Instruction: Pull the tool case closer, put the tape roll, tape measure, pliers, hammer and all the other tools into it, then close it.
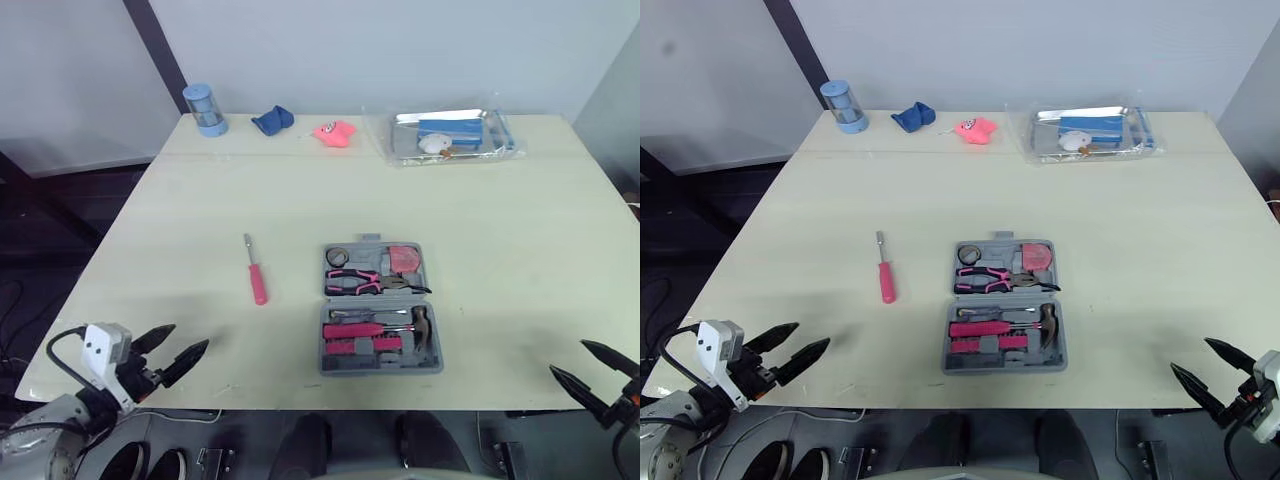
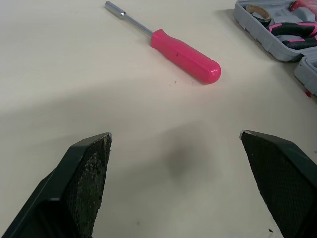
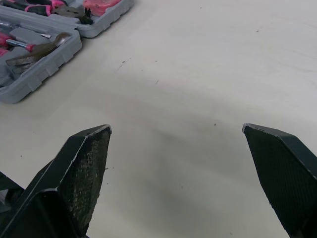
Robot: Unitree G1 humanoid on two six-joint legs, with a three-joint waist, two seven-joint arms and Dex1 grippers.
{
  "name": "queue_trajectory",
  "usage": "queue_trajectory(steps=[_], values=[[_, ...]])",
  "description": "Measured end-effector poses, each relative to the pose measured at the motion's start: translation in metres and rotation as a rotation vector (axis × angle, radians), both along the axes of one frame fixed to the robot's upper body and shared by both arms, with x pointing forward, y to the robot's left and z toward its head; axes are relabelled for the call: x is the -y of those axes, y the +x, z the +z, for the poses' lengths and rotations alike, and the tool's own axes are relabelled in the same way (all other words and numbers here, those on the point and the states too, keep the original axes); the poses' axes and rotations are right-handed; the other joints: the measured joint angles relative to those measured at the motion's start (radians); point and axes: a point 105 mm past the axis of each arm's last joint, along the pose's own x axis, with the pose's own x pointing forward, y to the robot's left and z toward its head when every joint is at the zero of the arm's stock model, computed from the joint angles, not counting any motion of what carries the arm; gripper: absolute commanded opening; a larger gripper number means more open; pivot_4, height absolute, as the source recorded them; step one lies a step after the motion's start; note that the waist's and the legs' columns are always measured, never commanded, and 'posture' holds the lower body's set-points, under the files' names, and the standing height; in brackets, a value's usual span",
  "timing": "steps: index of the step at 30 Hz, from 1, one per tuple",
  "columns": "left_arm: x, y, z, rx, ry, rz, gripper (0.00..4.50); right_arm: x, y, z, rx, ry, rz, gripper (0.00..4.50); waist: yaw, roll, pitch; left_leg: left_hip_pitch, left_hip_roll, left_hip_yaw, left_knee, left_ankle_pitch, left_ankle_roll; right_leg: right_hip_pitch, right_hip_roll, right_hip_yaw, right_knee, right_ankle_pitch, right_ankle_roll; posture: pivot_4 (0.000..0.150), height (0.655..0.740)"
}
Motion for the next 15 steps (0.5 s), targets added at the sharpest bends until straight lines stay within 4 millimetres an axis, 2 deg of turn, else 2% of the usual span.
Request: queue_trajectory(steps=[5, 8, 13, 15], values=[[0.008, 0.008, 0.005, 0.032, -0.016, 0.024, 4.43, -0.005, 0.001, 0.005, 0.020, 0.009, 0.028, 4.50, 0.000, 0.000, 0.000, 0.000, 0.000, 0.000, 0.000, 0.000, 0.000, 0.000, 0.000, 0.000, 0.000, 0.000, 0.000, 0.150, 0.7400], [0.011, 0.018, 0.013, 0.057, -0.020, 0.075, 4.43, -0.015, 0.004, 0.015, 0.042, 0.022, 0.077, 4.50, 0.000, 0.000, 0.000, 0.000, 0.000, 0.000, 0.000, 0.000, 0.000, 0.000, 0.000, 0.000, 0.001, 0.000, 0.000, 0.150, 0.7400], [0.033, 0.039, 0.019, 0.059, -0.098, 0.211, 4.43, -0.056, 0.018, 0.042, 0.090, 0.054, 0.276, 4.50, 0.000, 0.000, -0.001, 0.000, 0.000, 0.000, 0.000, 0.000, 0.000, 0.000, 0.000, 0.000, 0.001, 0.000, 0.001, 0.150, 0.7400], [0.038, 0.043, 0.018, 0.046, -0.108, 0.228, 4.43, -0.064, 0.022, 0.050, 0.110, 0.054, 0.320, 4.50, 0.001, -0.001, -0.001, 0.000, 0.000, -0.001, 0.001, 0.000, 0.000, 0.000, 0.000, 0.000, 0.001, 0.000, 0.001, 0.150, 0.7400]])
